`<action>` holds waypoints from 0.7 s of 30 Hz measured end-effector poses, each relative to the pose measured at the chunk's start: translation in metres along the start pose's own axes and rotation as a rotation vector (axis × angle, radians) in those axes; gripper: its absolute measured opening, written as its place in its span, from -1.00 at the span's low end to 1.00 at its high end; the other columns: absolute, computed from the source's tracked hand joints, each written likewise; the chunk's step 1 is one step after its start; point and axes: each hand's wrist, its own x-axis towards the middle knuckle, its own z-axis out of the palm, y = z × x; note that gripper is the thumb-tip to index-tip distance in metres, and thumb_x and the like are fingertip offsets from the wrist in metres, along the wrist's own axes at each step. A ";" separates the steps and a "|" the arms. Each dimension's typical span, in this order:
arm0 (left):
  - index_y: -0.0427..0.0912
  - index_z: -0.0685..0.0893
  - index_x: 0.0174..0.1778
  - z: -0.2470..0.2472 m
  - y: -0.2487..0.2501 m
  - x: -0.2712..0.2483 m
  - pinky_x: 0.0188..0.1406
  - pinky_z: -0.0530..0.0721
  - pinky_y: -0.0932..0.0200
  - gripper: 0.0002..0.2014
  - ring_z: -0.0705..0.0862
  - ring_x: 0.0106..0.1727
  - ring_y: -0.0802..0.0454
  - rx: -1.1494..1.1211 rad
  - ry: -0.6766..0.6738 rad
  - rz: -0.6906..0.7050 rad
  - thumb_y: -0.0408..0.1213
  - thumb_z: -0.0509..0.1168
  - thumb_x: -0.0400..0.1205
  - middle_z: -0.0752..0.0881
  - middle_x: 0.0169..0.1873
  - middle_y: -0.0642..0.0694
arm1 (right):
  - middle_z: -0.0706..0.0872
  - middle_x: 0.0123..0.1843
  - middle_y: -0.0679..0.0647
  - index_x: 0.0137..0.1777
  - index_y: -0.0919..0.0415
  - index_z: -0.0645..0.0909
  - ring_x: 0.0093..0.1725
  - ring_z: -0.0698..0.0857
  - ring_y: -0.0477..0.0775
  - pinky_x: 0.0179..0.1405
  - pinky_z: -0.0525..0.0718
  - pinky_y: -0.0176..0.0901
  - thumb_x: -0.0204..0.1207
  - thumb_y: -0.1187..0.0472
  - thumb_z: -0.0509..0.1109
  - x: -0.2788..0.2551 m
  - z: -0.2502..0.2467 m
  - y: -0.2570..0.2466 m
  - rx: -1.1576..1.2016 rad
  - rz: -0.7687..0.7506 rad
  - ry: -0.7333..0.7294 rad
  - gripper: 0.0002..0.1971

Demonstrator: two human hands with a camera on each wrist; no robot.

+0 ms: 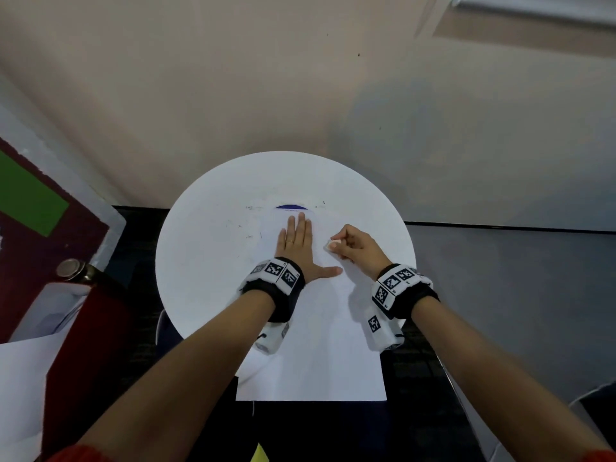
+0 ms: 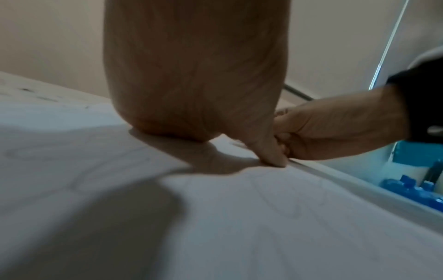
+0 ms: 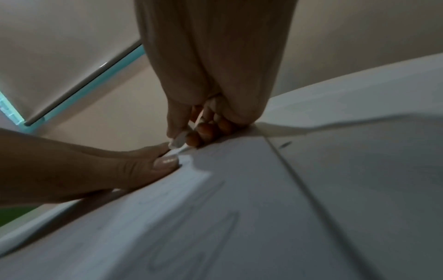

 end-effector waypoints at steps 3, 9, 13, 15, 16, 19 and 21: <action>-0.21 -0.34 0.67 0.001 -0.003 0.003 0.62 -0.30 -0.17 0.32 -0.40 0.65 -0.12 -0.028 0.034 -0.010 0.55 0.24 0.31 -0.39 0.65 -0.10 | 0.52 -0.33 0.11 -0.24 0.34 0.46 -0.31 0.44 -0.02 -0.30 0.43 -0.31 0.48 0.39 0.42 0.001 0.001 -0.001 -0.161 -0.044 -0.059 -0.83; -0.09 -0.37 0.67 0.002 0.001 0.004 0.57 -0.36 -0.23 0.33 -0.47 0.62 -0.15 0.006 0.010 -0.033 0.59 0.22 0.27 -0.46 0.62 -0.06 | 0.42 -0.46 0.02 -0.26 0.25 0.41 -0.42 0.35 -0.07 -0.39 0.34 -0.31 0.47 0.35 0.43 0.043 -0.001 -0.030 -0.423 -0.113 -0.001 -0.78; -0.05 -0.36 0.67 0.002 0.002 0.007 0.57 -0.35 -0.26 0.29 -0.47 0.63 -0.12 -0.012 0.011 -0.054 0.59 0.20 0.29 -0.45 0.63 -0.03 | 0.46 -0.41 0.10 -0.22 0.24 0.34 -0.38 0.38 0.04 -0.35 0.36 -0.18 0.55 0.34 0.33 0.030 0.004 -0.024 -0.492 -0.097 -0.031 -0.79; 0.00 -0.34 0.68 0.004 0.004 0.008 0.56 -0.35 -0.27 0.19 -0.45 0.64 -0.10 -0.038 0.039 -0.075 0.56 0.15 0.36 -0.42 0.64 0.00 | 0.54 -0.37 0.17 -0.22 0.27 0.35 -0.37 0.44 0.04 -0.32 0.44 -0.16 0.56 0.33 0.31 0.012 0.002 -0.016 -0.500 -0.089 -0.100 -0.81; 0.01 -0.33 0.68 0.006 0.005 0.008 0.56 -0.35 -0.27 0.15 -0.44 0.64 -0.09 -0.047 0.063 -0.083 0.55 0.12 0.39 -0.41 0.64 0.01 | 0.59 -0.33 0.24 -0.21 0.30 0.37 -0.35 0.48 0.05 -0.29 0.48 -0.12 0.55 0.32 0.31 0.008 0.001 -0.014 -0.503 -0.086 -0.128 -0.82; 0.01 -0.33 0.68 0.006 0.007 0.007 0.56 -0.35 -0.28 0.14 -0.44 0.64 -0.10 -0.029 0.077 -0.091 0.56 0.10 0.40 -0.42 0.64 0.02 | 0.58 -0.35 0.24 -0.21 0.28 0.40 -0.36 0.44 0.04 -0.27 0.42 -0.11 0.54 0.31 0.34 0.025 -0.002 -0.023 -0.534 -0.100 -0.108 -0.83; -0.01 -0.34 0.68 0.005 0.008 0.007 0.55 -0.36 -0.28 0.17 -0.45 0.64 -0.11 -0.019 0.052 -0.105 0.56 0.12 0.39 -0.43 0.64 0.00 | 0.49 -0.43 0.06 -0.21 0.24 0.39 -0.38 0.40 0.02 -0.27 0.38 -0.14 0.54 0.31 0.35 0.041 -0.001 -0.031 -0.518 -0.096 -0.061 -0.83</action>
